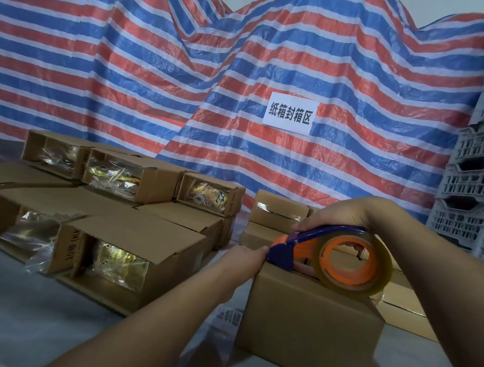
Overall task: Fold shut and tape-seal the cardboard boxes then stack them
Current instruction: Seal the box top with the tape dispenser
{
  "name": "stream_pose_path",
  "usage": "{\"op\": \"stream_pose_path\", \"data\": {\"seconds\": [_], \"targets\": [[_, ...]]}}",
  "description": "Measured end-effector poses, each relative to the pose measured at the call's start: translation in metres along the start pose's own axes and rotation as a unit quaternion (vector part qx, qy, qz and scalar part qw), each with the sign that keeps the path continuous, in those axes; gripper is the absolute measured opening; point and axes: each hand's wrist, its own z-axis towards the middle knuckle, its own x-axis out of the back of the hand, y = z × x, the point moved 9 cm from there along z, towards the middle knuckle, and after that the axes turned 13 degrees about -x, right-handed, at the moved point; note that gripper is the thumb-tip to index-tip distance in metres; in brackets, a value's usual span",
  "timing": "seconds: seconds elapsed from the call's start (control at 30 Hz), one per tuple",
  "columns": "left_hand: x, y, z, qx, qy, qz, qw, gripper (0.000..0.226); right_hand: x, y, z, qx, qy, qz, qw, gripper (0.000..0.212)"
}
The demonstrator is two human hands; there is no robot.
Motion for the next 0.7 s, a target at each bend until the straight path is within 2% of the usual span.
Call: {"op": "stream_pose_path", "data": {"seconds": [0.1,0.23,0.37,0.5,0.57,0.6,0.7], "targets": [[-0.004,-0.004,-0.001,0.012,-0.015,-0.012,1.000,0.037,-0.001,0.001,-0.003,-0.008,0.000,0.007,1.000,0.060],[-0.004,-0.006,-0.002,0.015,-0.016,0.008,1.000,0.039,-0.004,0.000,-0.004,-0.019,-0.017,0.009,1.000,0.055],[0.004,0.007,0.000,-0.012,-0.002,0.070,0.997,0.039,-0.005,0.000,-0.008,-0.020,-0.034,-0.008,0.999,0.061],[0.006,0.011,0.001,-0.016,-0.022,0.132,0.991,0.040,0.002,0.007,-0.013,-0.029,-0.035,-0.034,0.998,0.070],[0.006,0.010,0.001,-0.017,-0.031,0.142,0.989,0.042,0.005,0.020,-0.020,-0.035,-0.035,-0.032,0.998,0.067],[0.006,0.009,0.003,-0.022,-0.030,0.144,0.989,0.042,0.011,0.029,-0.021,-0.028,-0.024,-0.014,0.999,0.063],[0.008,0.010,0.004,-0.027,-0.015,0.145,0.989,0.041,0.044,0.064,-0.025,0.012,0.071,0.110,0.991,0.048]]}}
